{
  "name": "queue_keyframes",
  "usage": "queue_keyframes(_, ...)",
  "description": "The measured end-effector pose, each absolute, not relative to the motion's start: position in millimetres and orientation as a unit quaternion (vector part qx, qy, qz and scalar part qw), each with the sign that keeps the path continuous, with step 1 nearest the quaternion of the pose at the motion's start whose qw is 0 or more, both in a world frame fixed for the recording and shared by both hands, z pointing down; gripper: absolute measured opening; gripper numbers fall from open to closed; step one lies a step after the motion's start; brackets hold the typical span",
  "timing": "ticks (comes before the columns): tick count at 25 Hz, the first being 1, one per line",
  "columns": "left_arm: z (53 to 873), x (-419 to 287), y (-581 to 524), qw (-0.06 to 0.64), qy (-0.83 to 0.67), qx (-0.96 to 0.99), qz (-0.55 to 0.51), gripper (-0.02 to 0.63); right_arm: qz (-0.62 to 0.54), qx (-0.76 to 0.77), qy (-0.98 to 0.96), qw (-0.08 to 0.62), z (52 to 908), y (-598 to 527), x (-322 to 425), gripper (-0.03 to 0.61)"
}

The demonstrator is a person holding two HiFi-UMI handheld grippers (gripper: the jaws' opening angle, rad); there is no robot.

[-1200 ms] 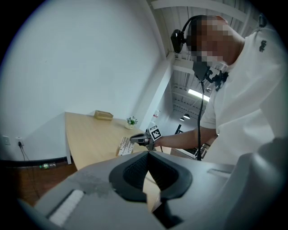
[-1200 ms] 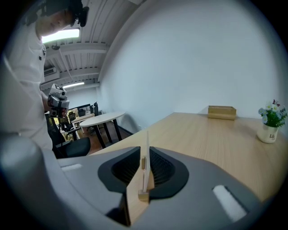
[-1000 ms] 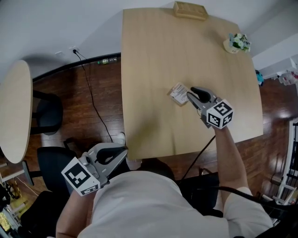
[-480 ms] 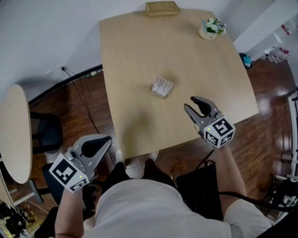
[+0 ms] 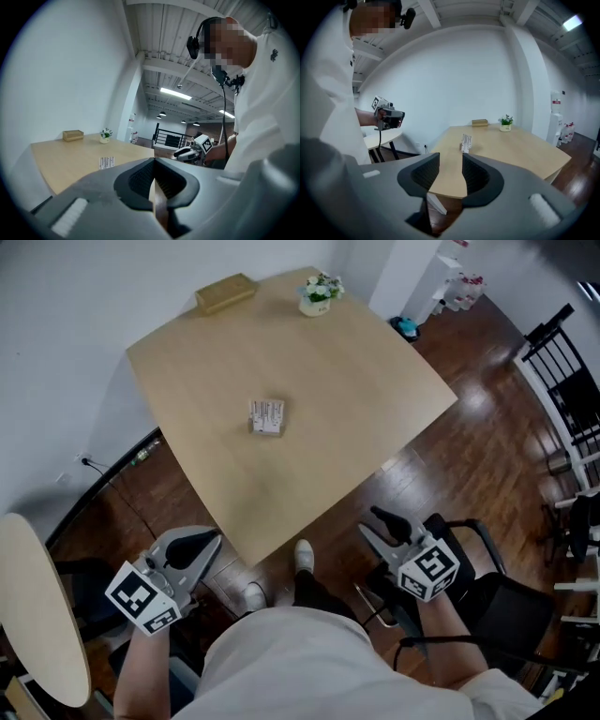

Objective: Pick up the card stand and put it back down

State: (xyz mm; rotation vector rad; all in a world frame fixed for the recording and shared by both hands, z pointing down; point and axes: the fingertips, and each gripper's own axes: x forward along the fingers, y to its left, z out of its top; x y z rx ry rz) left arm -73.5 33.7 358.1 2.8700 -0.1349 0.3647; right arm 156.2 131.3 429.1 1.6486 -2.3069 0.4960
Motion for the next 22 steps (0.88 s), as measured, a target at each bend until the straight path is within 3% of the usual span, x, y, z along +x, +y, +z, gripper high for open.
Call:
queue_keyframes(9,370.6,-107.7,95.2,0.133,0.015,0.984,0.115,0.005,0.160,0.606,-0.772,0.106,394.7,212.9,71.7,0.153)
queue_keyframes(22,366.7,-160.5,116.6,0.134,-0.005,0.986,0.096,0.004,0.134,0.575,-0.799,0.113,381.5,207.3,3.4,0.144)
